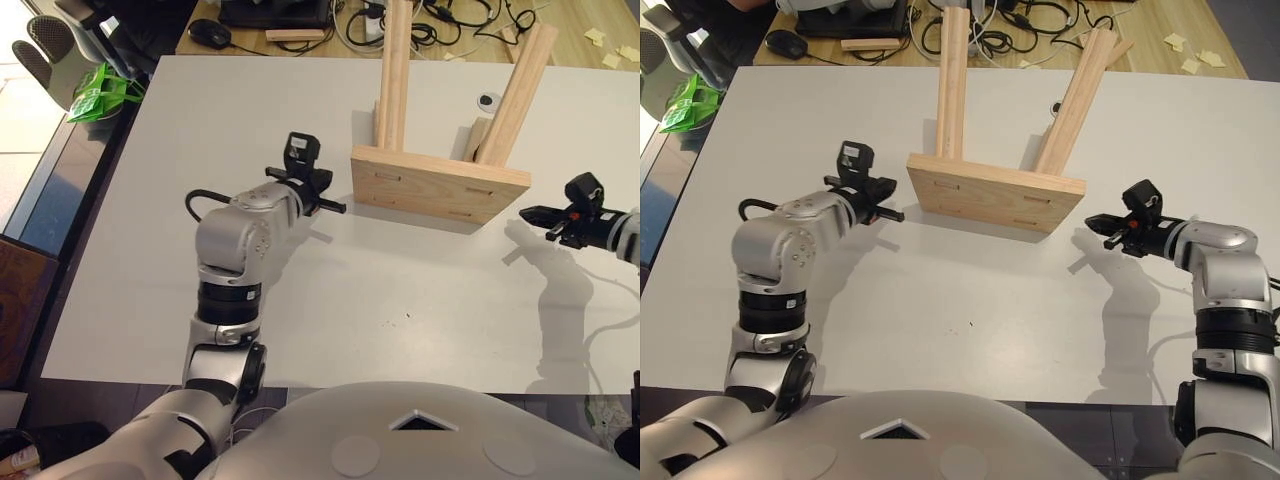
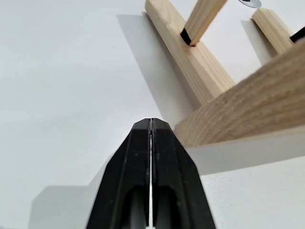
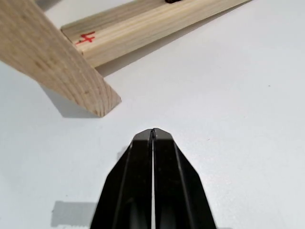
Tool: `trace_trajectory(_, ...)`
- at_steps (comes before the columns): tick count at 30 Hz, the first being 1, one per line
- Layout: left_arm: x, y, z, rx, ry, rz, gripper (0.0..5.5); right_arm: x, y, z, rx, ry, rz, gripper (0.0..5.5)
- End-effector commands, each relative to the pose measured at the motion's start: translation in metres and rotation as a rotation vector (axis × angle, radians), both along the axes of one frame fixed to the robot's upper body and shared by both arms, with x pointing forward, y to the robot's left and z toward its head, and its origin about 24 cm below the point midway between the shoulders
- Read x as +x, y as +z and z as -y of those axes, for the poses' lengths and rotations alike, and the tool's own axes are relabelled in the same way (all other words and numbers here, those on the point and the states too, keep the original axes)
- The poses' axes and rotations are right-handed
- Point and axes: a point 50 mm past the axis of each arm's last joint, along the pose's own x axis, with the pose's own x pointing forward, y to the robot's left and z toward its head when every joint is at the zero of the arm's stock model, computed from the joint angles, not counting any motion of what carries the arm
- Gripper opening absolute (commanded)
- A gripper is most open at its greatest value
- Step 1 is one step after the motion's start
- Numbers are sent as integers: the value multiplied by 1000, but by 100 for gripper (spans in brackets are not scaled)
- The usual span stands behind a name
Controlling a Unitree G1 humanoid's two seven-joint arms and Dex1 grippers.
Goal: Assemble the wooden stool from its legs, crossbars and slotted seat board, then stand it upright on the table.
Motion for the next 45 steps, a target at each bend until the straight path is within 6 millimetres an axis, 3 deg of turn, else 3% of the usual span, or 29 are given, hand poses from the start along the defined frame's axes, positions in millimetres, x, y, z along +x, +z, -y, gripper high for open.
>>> trace_trajectory(1, 0, -17, 5, 19, -17, -84, 3, 13, 1, -12, -23, 71, 17, 0)
trace_trajectory(10, 8, -25, 19, 9, -5, -95, 3, 17, 3, -18, -13, 88, 29, 0)
trace_trajectory(28, 3, -27, 32, -13, -22, -105, 3, 19, 1, -27, 56, 70, -16, 0)
trace_trajectory(45, 0, -32, 33, 3, -22, -137, 3, 19, -2, -27, 69, 57, -83, 0)
